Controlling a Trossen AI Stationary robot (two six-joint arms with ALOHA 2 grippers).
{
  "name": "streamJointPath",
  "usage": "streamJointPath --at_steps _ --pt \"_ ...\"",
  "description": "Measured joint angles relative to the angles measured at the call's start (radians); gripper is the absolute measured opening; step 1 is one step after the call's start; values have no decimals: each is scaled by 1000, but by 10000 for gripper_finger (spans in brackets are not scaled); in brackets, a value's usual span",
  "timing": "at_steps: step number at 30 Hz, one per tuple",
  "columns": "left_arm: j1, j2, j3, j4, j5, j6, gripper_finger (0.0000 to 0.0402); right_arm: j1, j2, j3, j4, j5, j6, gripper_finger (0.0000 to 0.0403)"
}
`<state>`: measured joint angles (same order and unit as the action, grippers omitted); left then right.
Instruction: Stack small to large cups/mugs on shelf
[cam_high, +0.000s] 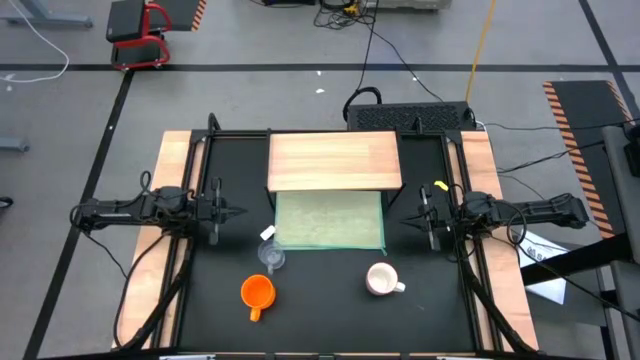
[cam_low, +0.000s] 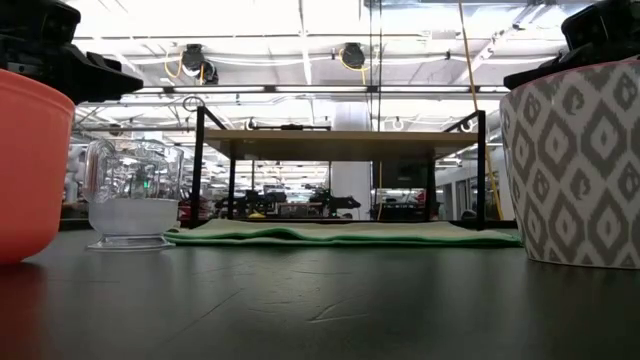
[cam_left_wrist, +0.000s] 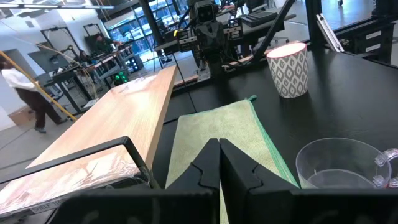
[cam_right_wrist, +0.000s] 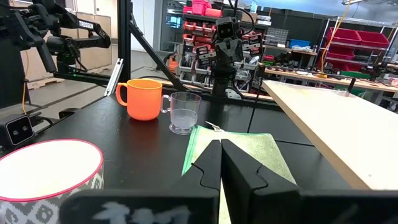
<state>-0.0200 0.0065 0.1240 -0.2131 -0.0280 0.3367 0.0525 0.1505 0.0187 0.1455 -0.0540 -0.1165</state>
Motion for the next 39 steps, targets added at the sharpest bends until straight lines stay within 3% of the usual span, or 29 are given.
streamJointPath --at_steps 39 --pt "0 0 0 56 8 -27 3 0 0 0 16 0 8 0"
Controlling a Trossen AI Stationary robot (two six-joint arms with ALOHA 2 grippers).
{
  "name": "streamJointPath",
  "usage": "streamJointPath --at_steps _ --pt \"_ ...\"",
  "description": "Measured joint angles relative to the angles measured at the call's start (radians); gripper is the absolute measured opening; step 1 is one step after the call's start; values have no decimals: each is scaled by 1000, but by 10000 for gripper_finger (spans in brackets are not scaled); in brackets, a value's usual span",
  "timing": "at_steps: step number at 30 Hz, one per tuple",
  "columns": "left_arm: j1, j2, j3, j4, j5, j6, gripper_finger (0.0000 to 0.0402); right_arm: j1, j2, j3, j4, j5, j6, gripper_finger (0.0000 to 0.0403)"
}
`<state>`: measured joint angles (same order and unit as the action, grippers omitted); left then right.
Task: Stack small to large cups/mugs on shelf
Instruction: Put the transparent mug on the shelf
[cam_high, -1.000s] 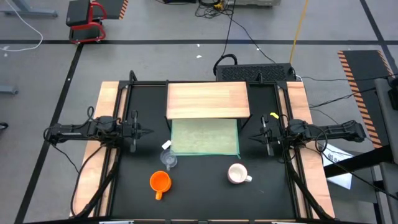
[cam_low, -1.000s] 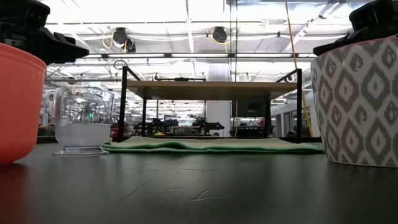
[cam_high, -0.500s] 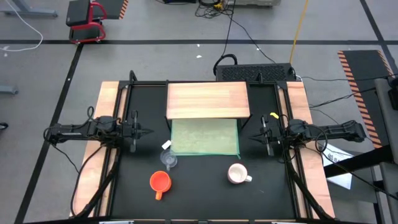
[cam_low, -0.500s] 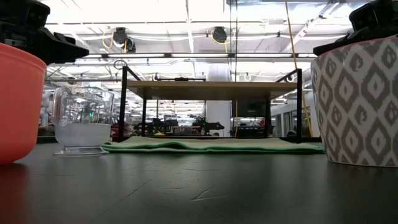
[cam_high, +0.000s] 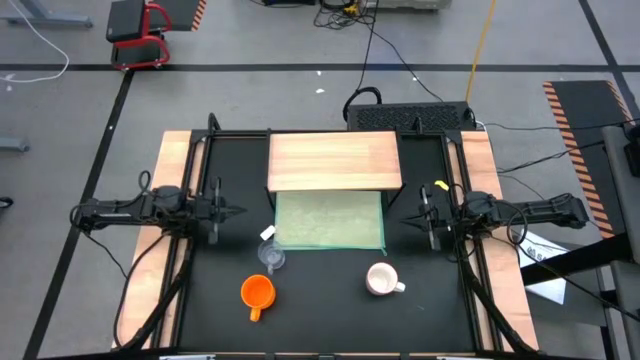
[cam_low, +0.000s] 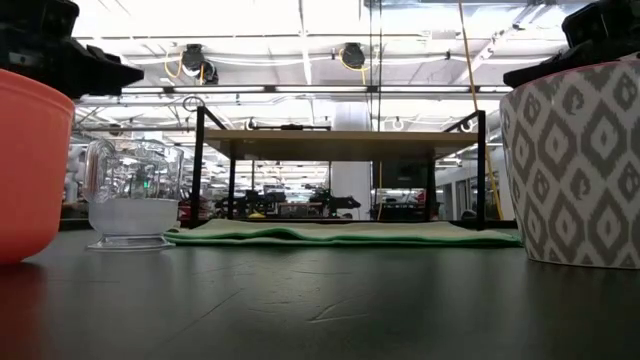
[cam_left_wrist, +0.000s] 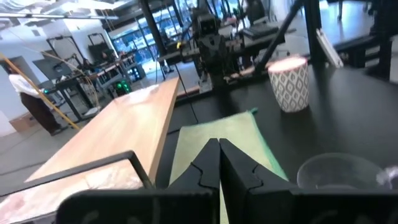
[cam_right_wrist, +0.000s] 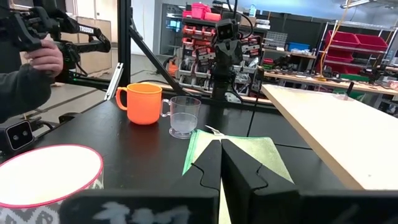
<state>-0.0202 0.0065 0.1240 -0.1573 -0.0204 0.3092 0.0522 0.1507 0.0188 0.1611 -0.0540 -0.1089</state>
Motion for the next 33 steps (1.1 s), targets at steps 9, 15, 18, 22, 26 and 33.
streamJointPath --at_steps 9,15,18,22,26,33 --pt "0 0 0 112 1 -171 3 0 1 0 -1 0 9 0" --pt "0 0 0 193 3 -232 2 0 1 0 -1 0 -57 0" --pt "0 0 0 182 27 -295 1 0 1 0 -1 0 -63 0" --pt "0 9 22 163 48 -370 1 0 1 0 -1 0 -64 0" --pt "-3 92 84 123 125 -404 1 0 1 0 -1 0 -93 0" --pt "-22 345 263 -30 151 -416 1 0 1 0 -1 4 -95 0"
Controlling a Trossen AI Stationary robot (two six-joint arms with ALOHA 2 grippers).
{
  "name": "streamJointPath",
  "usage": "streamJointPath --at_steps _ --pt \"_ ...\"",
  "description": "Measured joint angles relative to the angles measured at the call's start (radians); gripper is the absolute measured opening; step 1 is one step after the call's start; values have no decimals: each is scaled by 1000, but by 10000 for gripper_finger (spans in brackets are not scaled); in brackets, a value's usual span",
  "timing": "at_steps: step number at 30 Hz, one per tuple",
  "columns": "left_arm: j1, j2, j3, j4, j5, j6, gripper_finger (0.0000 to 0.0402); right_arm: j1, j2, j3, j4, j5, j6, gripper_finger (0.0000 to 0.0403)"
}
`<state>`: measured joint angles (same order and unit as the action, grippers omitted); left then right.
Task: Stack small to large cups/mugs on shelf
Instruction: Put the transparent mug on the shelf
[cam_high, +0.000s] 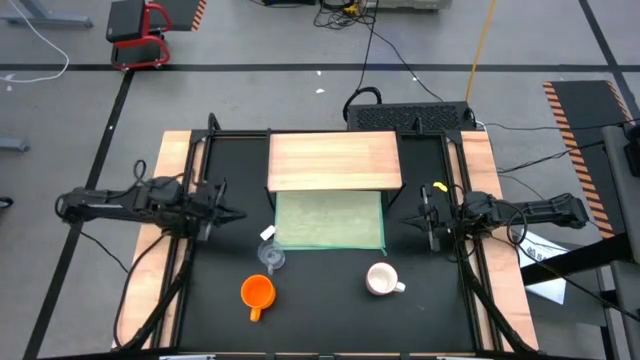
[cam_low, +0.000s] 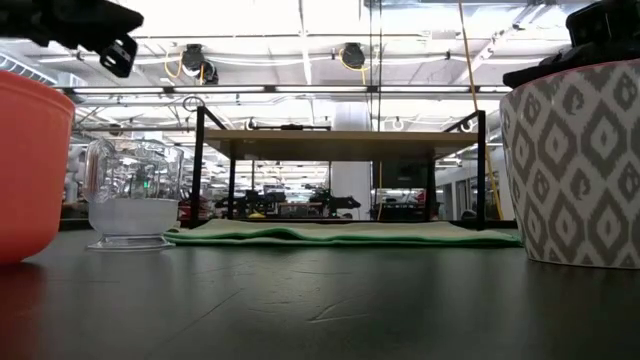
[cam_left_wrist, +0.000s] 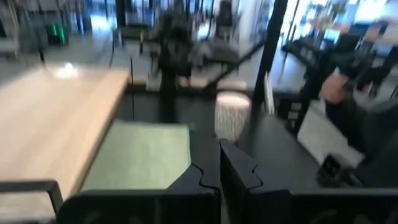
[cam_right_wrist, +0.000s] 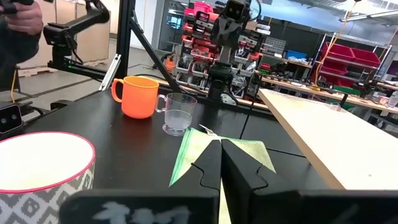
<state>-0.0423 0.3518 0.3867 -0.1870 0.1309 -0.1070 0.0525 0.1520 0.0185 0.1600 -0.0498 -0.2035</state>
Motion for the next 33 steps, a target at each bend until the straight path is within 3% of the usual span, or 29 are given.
streamJointPath --at_steps 12,24,33 --pt "-41 445 312 -319 -9 1 0 0 0 0 0 1 6 0" --pt "-116 670 548 -632 -49 -4 0 0 0 0 -16 1 5 0" --pt "-162 846 633 -694 -53 47 0 0 0 0 -14 1 -3 0"
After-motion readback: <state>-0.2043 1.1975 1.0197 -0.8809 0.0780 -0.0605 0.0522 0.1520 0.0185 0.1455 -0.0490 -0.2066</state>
